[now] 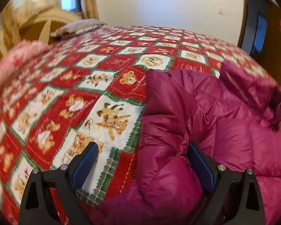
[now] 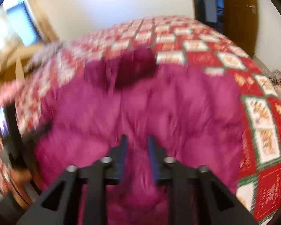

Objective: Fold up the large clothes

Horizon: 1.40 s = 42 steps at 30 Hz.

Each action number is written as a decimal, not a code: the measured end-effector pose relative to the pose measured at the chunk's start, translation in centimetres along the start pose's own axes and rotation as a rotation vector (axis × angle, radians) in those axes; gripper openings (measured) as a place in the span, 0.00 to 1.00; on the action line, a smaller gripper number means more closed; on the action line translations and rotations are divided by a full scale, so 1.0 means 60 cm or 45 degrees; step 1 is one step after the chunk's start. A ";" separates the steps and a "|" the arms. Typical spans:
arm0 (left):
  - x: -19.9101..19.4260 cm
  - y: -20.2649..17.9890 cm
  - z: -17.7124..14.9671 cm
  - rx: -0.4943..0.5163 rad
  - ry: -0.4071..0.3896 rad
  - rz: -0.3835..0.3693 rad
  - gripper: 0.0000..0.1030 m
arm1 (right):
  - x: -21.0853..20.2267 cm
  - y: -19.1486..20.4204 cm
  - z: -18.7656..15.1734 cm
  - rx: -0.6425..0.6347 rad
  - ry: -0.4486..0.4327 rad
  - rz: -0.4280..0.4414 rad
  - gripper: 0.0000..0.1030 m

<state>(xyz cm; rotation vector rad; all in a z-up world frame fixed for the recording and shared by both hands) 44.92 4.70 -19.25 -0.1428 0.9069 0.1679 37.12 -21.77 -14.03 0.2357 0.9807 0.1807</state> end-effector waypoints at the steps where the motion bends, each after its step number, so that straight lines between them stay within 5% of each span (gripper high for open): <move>1: -0.002 0.006 -0.001 -0.029 -0.006 -0.017 0.94 | -0.009 0.001 0.019 0.024 -0.028 0.003 0.53; 12: -0.048 0.018 -0.009 -0.080 -0.190 -0.024 0.93 | 0.091 -0.004 0.195 0.291 0.042 -0.034 0.54; 17: -0.032 0.031 -0.007 -0.126 -0.134 -0.031 0.93 | 0.134 -0.004 0.224 0.296 0.097 -0.082 0.57; 22: -0.027 0.027 -0.008 -0.108 -0.113 -0.040 0.93 | 0.146 -0.017 0.216 0.281 0.126 -0.114 0.55; 27: -0.021 0.024 -0.008 -0.101 -0.100 -0.034 0.93 | 0.146 -0.035 0.185 0.260 0.165 -0.113 0.19; 37: -0.022 0.025 -0.009 -0.097 -0.100 -0.032 0.93 | 0.155 -0.058 0.125 0.290 0.137 -0.185 0.14; 42: -0.027 0.025 -0.010 -0.098 -0.120 -0.039 0.93 | 0.159 -0.047 0.098 0.166 -0.043 -0.250 0.12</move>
Point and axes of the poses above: each gripper's, at about its wrist camera, not at the fingertips, and x roughly the way its jaws point, y to its left, z to its top, the point moved 1 cm from there along x, roughly the way its jaws point, and after that the axes turned 6 degrees about y, right-handed, at the moved point
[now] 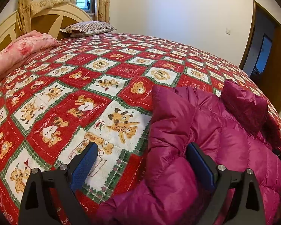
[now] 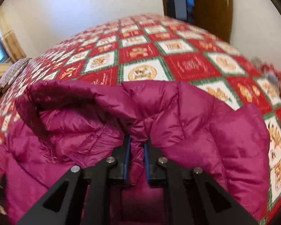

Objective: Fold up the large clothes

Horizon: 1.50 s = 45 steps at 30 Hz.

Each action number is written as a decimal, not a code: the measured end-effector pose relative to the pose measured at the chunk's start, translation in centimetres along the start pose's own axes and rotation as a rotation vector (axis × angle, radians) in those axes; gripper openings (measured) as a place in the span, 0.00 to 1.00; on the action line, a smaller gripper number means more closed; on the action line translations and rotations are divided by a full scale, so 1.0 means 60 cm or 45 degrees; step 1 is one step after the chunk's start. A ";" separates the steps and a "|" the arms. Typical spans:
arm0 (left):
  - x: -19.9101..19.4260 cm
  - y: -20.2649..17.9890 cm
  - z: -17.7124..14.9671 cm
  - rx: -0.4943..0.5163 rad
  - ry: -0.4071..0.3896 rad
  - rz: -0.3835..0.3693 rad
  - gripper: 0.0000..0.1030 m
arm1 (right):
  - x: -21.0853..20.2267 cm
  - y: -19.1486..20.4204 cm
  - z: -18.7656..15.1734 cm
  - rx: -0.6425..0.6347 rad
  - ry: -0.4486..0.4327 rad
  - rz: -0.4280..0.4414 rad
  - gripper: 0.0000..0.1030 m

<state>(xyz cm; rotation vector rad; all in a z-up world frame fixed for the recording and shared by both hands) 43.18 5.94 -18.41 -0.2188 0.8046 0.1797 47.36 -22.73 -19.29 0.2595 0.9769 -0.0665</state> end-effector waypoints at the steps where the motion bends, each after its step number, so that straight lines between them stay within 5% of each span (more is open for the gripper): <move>1: -0.002 0.001 0.001 -0.001 -0.007 0.000 0.93 | -0.001 -0.003 -0.002 0.009 -0.017 0.008 0.12; 8: -0.070 0.001 0.020 0.041 -0.125 -0.051 0.93 | -0.003 -0.024 -0.004 0.086 -0.050 0.111 0.12; 13: -0.138 -0.080 0.065 0.244 -0.256 -0.138 0.93 | -0.003 -0.025 -0.008 0.100 -0.071 0.132 0.12; 16: -0.129 -0.125 0.094 0.309 -0.157 -0.252 0.94 | -0.003 -0.026 -0.010 0.103 -0.077 0.138 0.12; 19: -0.075 -0.161 0.109 0.332 0.046 -0.328 0.94 | -0.004 -0.029 -0.011 0.109 -0.083 0.147 0.12; 23: 0.001 -0.217 0.092 0.422 0.178 -0.149 0.94 | -0.004 -0.030 -0.011 0.116 -0.091 0.150 0.12; 27: 0.034 -0.224 0.087 0.446 0.186 0.000 0.93 | -0.005 -0.030 -0.013 0.115 -0.094 0.151 0.12; 29: 0.034 -0.207 0.085 0.420 0.149 0.017 0.76 | -0.005 -0.030 -0.013 0.117 -0.094 0.152 0.12; 31: 0.043 -0.196 0.080 0.443 0.170 0.046 0.30 | -0.005 -0.030 -0.013 0.117 -0.095 0.151 0.12; 32: 0.047 -0.193 0.077 0.450 0.185 0.059 0.24 | -0.004 -0.030 -0.013 0.117 -0.094 0.151 0.12; 39: 0.028 -0.169 0.055 0.486 0.136 0.048 0.16 | -0.004 -0.030 -0.012 0.117 -0.091 0.151 0.12; 45: 0.053 -0.121 0.028 0.363 0.195 -0.059 0.15 | -0.004 -0.029 -0.013 0.119 -0.088 0.152 0.12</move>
Point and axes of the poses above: each gripper's, at about its wrist camera, not at the fingertips, and x roughly the way its jaws point, y to its left, z to its top, the point moved 1 cm from there along x, roughly the way its jaws point, and after that the axes turned 6 degrees about y, right-handed, at the moved point
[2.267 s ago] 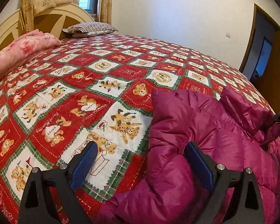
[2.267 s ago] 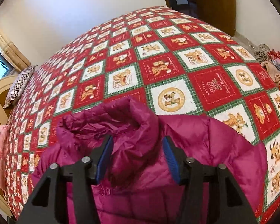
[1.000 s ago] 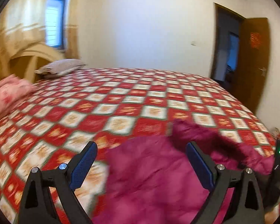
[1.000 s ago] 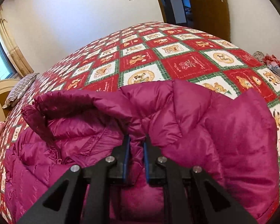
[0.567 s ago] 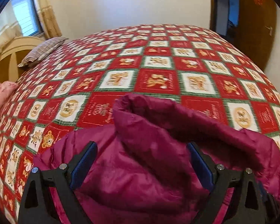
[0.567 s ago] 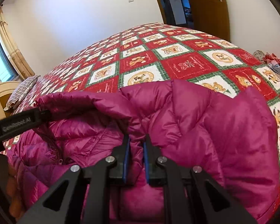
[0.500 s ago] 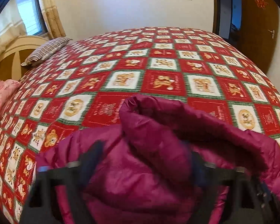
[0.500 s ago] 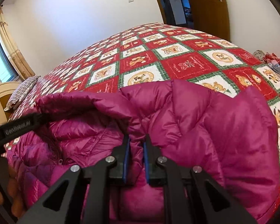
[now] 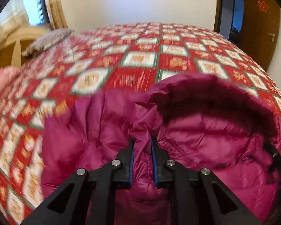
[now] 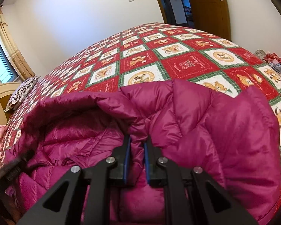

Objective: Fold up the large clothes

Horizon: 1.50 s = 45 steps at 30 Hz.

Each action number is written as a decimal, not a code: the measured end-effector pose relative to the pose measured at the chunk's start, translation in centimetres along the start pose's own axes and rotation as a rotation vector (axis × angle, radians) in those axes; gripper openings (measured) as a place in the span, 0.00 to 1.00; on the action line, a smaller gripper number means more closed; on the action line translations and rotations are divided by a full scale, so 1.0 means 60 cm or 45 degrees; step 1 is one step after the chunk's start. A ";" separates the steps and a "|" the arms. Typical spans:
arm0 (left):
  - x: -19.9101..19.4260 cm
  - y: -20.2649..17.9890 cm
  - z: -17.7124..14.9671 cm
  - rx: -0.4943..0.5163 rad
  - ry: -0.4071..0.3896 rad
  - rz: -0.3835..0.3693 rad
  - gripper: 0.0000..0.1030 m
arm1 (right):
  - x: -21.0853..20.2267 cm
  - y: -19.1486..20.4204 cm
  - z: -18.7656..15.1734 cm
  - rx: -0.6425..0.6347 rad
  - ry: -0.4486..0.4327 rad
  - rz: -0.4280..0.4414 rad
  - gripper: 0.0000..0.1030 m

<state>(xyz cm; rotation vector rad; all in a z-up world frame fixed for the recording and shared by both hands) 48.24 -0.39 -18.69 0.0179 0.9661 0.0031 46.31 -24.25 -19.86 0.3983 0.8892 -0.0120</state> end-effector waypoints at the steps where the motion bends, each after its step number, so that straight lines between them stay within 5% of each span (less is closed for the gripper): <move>1: 0.001 0.001 -0.006 -0.007 -0.022 -0.010 0.15 | 0.000 0.000 0.000 0.000 0.000 0.000 0.13; 10: 0.004 0.005 -0.017 -0.051 -0.055 -0.025 0.17 | -0.009 -0.005 0.005 0.045 0.033 0.001 0.16; 12: 0.003 0.003 -0.018 -0.045 -0.059 -0.014 0.17 | -0.051 -0.008 0.010 0.091 -0.065 -0.018 0.26; 15: 0.003 0.002 -0.018 -0.042 -0.065 -0.004 0.17 | -0.100 0.011 0.041 0.077 -0.195 -0.070 0.26; 22: 0.002 -0.003 -0.019 -0.030 -0.071 0.018 0.17 | -0.023 0.078 0.120 -0.036 -0.031 -0.103 0.26; 25: 0.003 -0.004 -0.019 -0.030 -0.070 0.018 0.17 | 0.022 0.082 0.095 -0.082 0.150 -0.091 0.26; 28: 0.002 -0.005 -0.018 -0.026 -0.072 0.025 0.17 | 0.032 0.073 0.051 -0.136 0.207 -0.127 0.23; 36: 0.000 -0.005 -0.017 -0.013 -0.073 0.041 0.17 | 0.025 0.097 0.007 -0.352 0.081 -0.276 0.23; 45: -0.003 -0.009 -0.016 -0.012 -0.075 0.039 0.17 | 0.027 0.100 0.001 -0.364 0.025 -0.302 0.23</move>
Point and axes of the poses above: each gripper's, at about its wrist camera, not at the fingertips, and x roughly the way its jaws point, y to its left, z to its top, the point moved 1 cm from there along x, roughly the way its jaws point, and after that the axes turned 6 degrees about y, right-handed, at the moved point
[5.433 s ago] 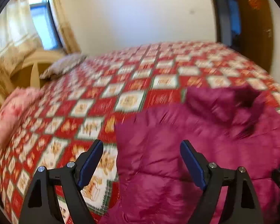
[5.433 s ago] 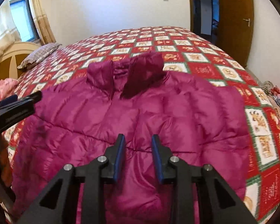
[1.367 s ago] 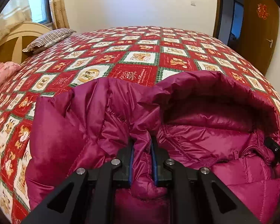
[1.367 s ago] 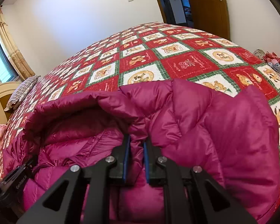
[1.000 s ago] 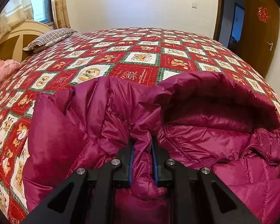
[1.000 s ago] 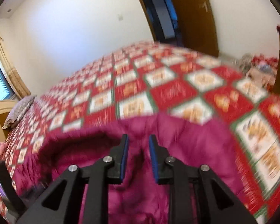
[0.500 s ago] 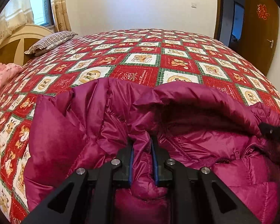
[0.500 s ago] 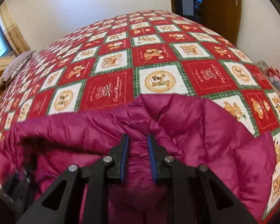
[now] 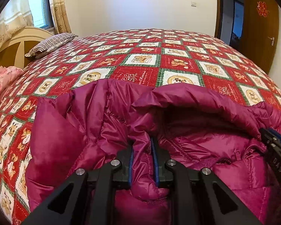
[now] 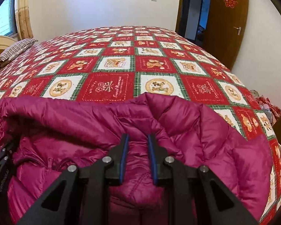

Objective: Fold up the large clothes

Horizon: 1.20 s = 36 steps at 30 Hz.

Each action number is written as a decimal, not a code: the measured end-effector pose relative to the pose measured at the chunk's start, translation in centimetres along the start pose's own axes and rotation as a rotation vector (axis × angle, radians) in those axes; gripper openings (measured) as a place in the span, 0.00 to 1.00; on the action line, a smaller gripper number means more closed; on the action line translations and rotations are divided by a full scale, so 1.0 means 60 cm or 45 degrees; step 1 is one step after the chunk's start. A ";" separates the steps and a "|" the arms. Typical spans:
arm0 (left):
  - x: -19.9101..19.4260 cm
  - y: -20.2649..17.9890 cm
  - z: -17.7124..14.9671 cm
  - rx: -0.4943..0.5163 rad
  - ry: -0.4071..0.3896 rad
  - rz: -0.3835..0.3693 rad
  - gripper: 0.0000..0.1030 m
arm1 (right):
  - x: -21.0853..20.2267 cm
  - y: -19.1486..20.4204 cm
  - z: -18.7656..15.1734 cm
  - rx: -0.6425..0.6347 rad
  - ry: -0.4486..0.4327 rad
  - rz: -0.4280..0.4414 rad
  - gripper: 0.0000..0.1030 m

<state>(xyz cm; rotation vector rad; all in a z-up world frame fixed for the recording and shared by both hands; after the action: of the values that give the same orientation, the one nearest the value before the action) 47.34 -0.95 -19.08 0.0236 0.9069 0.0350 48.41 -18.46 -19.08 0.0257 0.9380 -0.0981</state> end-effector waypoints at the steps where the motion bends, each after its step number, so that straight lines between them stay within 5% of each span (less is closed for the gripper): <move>1: -0.005 0.000 0.000 0.000 0.000 -0.010 0.17 | -0.001 0.000 -0.002 0.000 -0.005 0.002 0.23; 8: -0.116 -0.011 0.059 0.063 -0.241 -0.084 0.19 | -0.005 -0.005 -0.006 0.025 -0.030 0.029 0.23; 11: -0.117 -0.046 0.123 0.107 -0.266 -0.082 0.34 | -0.007 -0.006 -0.007 0.029 -0.037 0.032 0.23; 13: -0.099 -0.064 0.149 0.114 -0.250 -0.083 0.57 | -0.009 -0.008 -0.008 0.039 -0.043 0.040 0.23; 16: -0.050 -0.089 0.162 0.141 -0.178 -0.013 0.60 | -0.009 -0.009 -0.009 0.042 -0.048 0.041 0.23; 19: 0.017 -0.088 0.136 0.162 0.057 0.121 0.60 | -0.009 -0.010 -0.010 0.048 -0.047 0.049 0.23; 21: 0.036 -0.060 0.096 0.093 0.181 0.101 0.60 | -0.009 -0.011 -0.009 0.050 -0.045 0.054 0.23; 27: 0.040 -0.026 0.041 0.076 0.106 -0.001 0.67 | -0.009 -0.014 -0.008 0.063 -0.039 0.077 0.23; 36: 0.046 -0.036 0.040 0.070 0.069 0.048 0.72 | -0.017 -0.027 -0.006 0.105 0.011 0.157 0.24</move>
<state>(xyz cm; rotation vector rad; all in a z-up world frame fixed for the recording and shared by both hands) 51.00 -2.99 -19.85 0.0915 0.9615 0.0462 47.34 -19.99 -18.44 0.1597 0.9385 -0.0227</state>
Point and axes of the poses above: each gripper's, at about its wrist camera, not at the fingertips, and x roughly the way its jaws point, y to its left, z to its top, the point moved 1 cm from there along x, roughly the way its jaws point, and after that the axes turned 6 degrees about y, right-handed, at the moved point
